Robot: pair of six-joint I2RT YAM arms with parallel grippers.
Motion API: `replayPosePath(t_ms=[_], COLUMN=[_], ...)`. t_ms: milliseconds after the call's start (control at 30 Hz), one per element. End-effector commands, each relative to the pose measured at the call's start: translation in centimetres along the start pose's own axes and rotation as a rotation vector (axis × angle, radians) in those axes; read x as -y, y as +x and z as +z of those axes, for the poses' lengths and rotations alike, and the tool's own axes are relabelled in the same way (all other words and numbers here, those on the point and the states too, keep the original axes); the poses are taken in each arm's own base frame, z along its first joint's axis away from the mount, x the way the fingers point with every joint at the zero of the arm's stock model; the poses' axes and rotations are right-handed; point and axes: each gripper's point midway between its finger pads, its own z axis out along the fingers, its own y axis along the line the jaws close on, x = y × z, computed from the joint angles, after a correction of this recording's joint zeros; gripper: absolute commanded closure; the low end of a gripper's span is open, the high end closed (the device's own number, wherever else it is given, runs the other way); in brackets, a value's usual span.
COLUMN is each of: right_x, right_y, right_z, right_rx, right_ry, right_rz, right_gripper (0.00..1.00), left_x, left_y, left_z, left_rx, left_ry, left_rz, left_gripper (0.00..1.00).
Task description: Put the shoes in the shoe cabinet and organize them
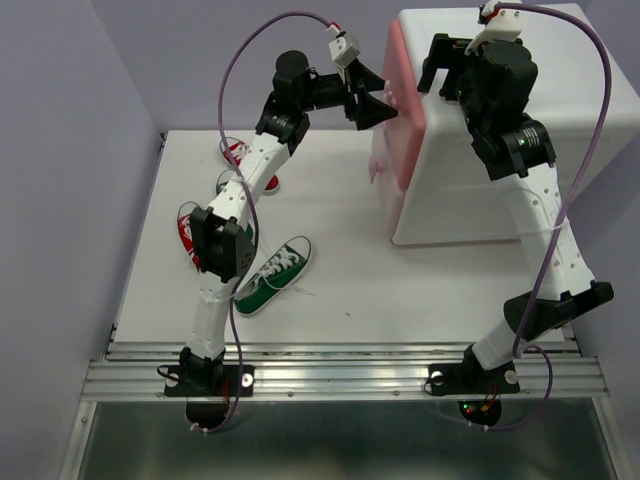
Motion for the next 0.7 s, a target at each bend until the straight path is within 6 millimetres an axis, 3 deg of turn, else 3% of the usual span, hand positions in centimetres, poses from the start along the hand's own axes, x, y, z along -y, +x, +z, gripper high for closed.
replayPosePath(t_ms=[0, 200, 433, 467, 533, 567, 633, 667], right_x=[1.2, 1.4, 1.3, 1.3, 1.3, 1.3, 1.4, 1.5], right_y=[8.5, 8.4, 8.4, 8.4, 8.4, 8.4, 8.4, 8.4], right_z=[-0.8, -1.1, -1.4, -1.4, -1.5, -1.5, -1.6, -1.6], right_rx=[-0.302, -0.299, -0.301, -0.300, -0.299, -0.299, -0.297, -0.296], right_ry=[0.050, 0.054, 0.044, 0.044, 0.042, 0.042, 0.045, 0.049], right_rz=[-0.078, -0.080, -0.077, -0.074, -0.074, -0.075, -0.075, -0.077], right_gripper=[0.00, 0.00, 0.00, 0.00, 0.00, 0.00, 0.00, 0.00], left_x=[3.3, 4.1, 4.0, 4.3, 4.2, 3.9, 4.0, 3.6], left_y=[-3.4, -1.3, -1.5, -1.7, -1.7, -1.9, -2.6, -2.7], left_z=[0.8, 0.5, 0.5, 0.5, 0.3, 0.1, -0.5, -1.0], left_rx=[0.070, 0.021, 0.025, 0.022, 0.018, 0.017, 0.019, 0.019], left_ry=[0.130, 0.174, 0.175, 0.173, 0.159, 0.133, 0.119, 0.101], left_rz=[0.103, 0.075, 0.085, 0.040, 0.028, 0.019, 0.020, 0.013], left_gripper=[0.01, 0.03, 0.04, 0.44, 0.50, 0.60, 0.71, 0.97])
